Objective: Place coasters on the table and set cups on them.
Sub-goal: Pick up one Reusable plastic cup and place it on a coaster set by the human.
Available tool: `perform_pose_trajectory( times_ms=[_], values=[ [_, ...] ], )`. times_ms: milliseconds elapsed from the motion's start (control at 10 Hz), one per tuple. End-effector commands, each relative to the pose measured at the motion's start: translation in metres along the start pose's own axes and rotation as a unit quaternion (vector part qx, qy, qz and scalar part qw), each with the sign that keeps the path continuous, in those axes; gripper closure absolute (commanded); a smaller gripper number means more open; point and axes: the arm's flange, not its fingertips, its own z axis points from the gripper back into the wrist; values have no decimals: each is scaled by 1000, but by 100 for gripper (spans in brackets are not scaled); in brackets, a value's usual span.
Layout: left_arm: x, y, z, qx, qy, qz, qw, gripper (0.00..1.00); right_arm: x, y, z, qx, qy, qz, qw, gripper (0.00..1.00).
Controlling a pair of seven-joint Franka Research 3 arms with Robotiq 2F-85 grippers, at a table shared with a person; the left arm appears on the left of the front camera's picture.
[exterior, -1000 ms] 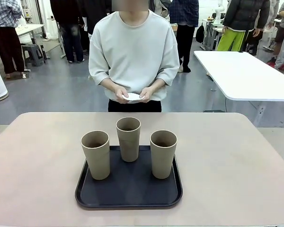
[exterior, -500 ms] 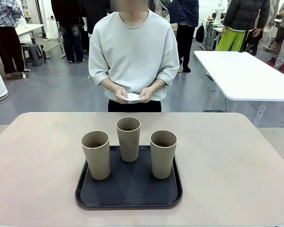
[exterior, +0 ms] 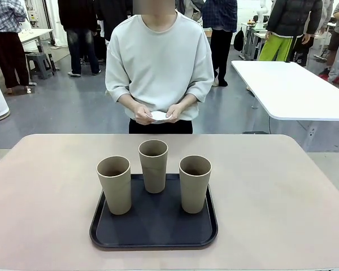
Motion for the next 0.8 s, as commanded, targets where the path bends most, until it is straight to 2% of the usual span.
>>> perform_pose_trajectory(
  times_ms=[0,700],
  values=[
    [-1,1,-1,-1,1,6,1000,0,0,0,1,1,-1,0,1000,0],
    [-1,1,-1,-1,1,6,1000,0,0,0,1,1,-1,0,1000,0]
  ],
)
